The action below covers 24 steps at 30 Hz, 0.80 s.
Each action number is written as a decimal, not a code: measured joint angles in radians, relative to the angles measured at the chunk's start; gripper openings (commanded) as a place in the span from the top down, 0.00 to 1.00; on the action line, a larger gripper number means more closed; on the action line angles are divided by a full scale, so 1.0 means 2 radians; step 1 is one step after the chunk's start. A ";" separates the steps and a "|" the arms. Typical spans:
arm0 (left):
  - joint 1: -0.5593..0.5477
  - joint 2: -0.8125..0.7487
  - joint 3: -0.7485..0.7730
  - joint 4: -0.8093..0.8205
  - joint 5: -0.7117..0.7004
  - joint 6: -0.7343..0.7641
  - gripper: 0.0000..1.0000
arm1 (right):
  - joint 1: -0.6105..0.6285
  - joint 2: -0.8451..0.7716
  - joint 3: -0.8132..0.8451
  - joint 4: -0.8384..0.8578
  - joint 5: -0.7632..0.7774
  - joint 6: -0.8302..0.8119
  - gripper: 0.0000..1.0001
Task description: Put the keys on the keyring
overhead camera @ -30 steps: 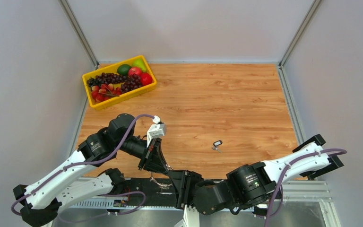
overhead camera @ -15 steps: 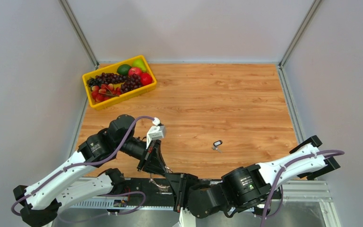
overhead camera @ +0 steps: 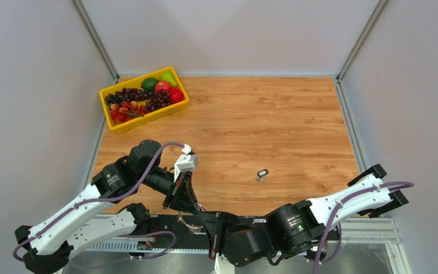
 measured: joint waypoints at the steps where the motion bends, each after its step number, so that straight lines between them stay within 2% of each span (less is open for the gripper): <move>1: 0.000 -0.001 0.000 -0.002 0.000 0.001 0.98 | 0.000 0.001 0.000 0.000 0.000 0.001 1.00; 3: 0.000 -0.004 0.000 -0.005 0.000 0.003 0.94 | 0.000 0.002 0.000 0.000 0.000 0.002 1.00; 5: 0.000 -0.007 0.000 -0.006 0.000 0.007 0.85 | 0.001 0.002 0.002 0.000 0.000 0.006 1.00; 6: 0.000 -0.008 0.000 -0.006 0.000 0.010 0.78 | 0.001 0.002 0.003 0.001 0.000 0.009 1.00; 10: 0.000 -0.017 0.000 -0.008 0.006 0.023 0.64 | 0.000 0.002 0.010 0.000 0.004 0.025 1.00; 19: 0.000 -0.038 0.000 -0.006 0.011 0.053 0.46 | -0.007 0.011 0.030 0.000 0.006 0.082 1.00; 24: 0.000 -0.047 0.001 -0.006 -0.003 0.072 0.41 | -0.014 0.016 0.045 -0.001 0.005 0.130 1.00</move>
